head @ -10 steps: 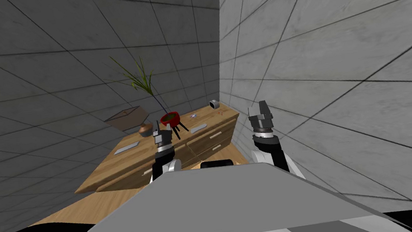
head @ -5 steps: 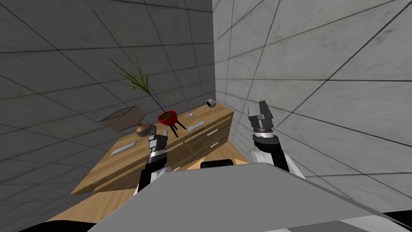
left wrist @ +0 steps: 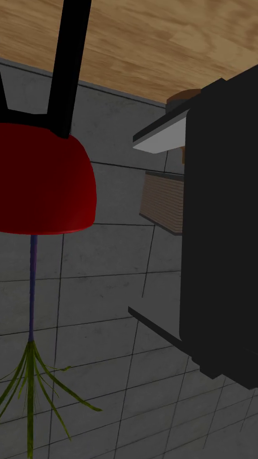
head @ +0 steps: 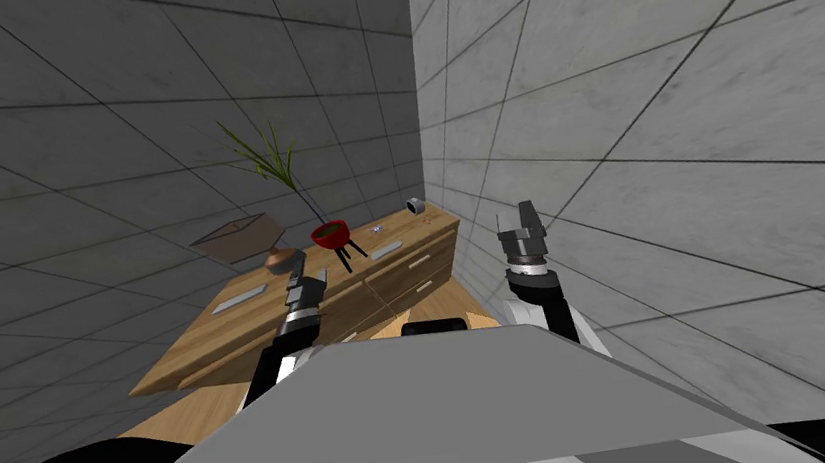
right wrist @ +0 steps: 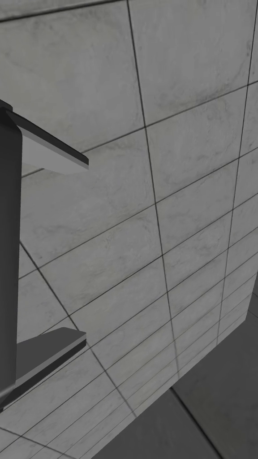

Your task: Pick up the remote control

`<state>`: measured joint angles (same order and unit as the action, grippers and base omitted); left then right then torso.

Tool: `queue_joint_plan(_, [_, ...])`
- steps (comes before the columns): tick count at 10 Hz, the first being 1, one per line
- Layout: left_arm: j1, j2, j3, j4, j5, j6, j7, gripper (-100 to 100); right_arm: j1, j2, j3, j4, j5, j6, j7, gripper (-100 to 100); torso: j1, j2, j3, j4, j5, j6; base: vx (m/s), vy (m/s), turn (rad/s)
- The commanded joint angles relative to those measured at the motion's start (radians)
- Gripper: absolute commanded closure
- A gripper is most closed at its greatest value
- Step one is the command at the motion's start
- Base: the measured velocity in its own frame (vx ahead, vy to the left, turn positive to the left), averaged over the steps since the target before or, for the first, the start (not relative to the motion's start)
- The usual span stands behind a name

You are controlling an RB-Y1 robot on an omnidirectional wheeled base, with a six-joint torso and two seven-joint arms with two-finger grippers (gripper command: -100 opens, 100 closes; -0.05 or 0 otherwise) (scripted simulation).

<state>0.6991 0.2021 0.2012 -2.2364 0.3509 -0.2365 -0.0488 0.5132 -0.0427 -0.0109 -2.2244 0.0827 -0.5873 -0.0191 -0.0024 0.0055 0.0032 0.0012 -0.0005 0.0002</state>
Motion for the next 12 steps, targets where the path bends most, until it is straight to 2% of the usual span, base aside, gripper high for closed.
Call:
queue_joint_plan(1, [0.016,0.012,0.025,0.005,0.027,0.042,0.01,-100,0.0,0.0,0.0,0.0,0.0,0.0,0.0,0,0.0,0.0,0.0,0.0,0.0,0.0,-0.067,-0.039,-0.04])
queue_joint_plan(2, [0.043,0.027,0.062,0.005,0.066,0.075,0.022,-100,0.0,0.0,0.0,0.0,0.0,0.0,0.0,0,0.001,0.0,0.0,0.0,0.0,0.0,-0.066,-0.029,-0.107])
queue_joint_plan(3, [0.043,0.027,0.062,0.005,0.066,0.094,0.022,-100,0.0,0.0,0.0,0.0,0.0,0.0,0.0,0,0.001,0.0,0.0,0.0,0.0,0.0,-0.052,-0.026,-0.075])
queue_joint_plan(4, [0.072,0.04,0.101,0.005,0.107,0.124,0.036,-100,0.0,0.0,0.0,0.0,0.0,0.0,0.0,0,0.001,-0.002,-0.001,0.0,0.0,0.0,-0.05,-0.044,-0.157])
queue_joint_plan(5, [0.072,0.04,0.101,0.005,0.107,0.15,0.036,-100,0.0,0.0,0.0,0.0,0.0,0.0,0.0,0,0.0,-0.002,-0.001,0.0,0.0,0.0,-0.038,-0.036,-0.067])
queue_joint_plan(6, [0.1,0.052,0.139,0.006,0.147,0.178,0.051,-100,0.0,0.0,0.0,0.0,0.0,0.0,0.0,0,0.001,-0.003,-0.001,0.0,0.0,0.0,-0.04,-0.032,-0.164])
queue_joint_plan(7, [0.1,0.052,0.14,0.006,0.148,0.205,0.051,-100,0.0,0.0,0.0,0.0,0.0,0.0,0.0,0,0.001,-0.002,-0.001,0.0,0.0,0.0,-0.035,-0.024,-0.075])
queue_joint_plan(8, [0.128,0.063,0.18,0.008,0.189,0.239,0.067,-100,0.0,0.0,0.0,0.0,0.0,0.0,0.0,0,0.002,-0.003,-0.001,0.0,0.0,0.0,-0.034,-0.045,-0.174])
queue_joint_plan(9, [0.128,0.063,0.18,0.008,0.189,0.268,0.067,-100,0.0,0.0,0.0,0.0,0.0,0.0,0.0,0,0.001,-0.003,-0.001,0.0,0.0,0.0,-0.032,-0.038,-0.077])
queue_joint_plan(10, [0.155,0.074,0.22,0.011,0.231,0.296,0.085,-100,0.0,0.0,0.0,0.0,0.0,0.0,0.0,0,0.001,-0.003,-0.002,-0.001,0.0,0.0,-0.032,-0.049,-0.151])
queue_joint_plan(11, [0.155,0.074,0.22,0.011,0.231,0.328,0.085,-100,0.0,0.0,0.0,0.0,0.0,0.0,0.0,0,0.0,-0.003,-0.002,-0.001,0.0,0.0,-0.022,-0.038,-0.094])
queue_joint_plan(12, [0.155,0.074,0.22,0.011,0.231,0.338,0.085,-100,0.0,0.0,0.0,0.0,0.0,0.0,0.0,0,0.001,-0.004,-0.002,-0.001,0.0,0.0,-0.008,-0.016,0.001])
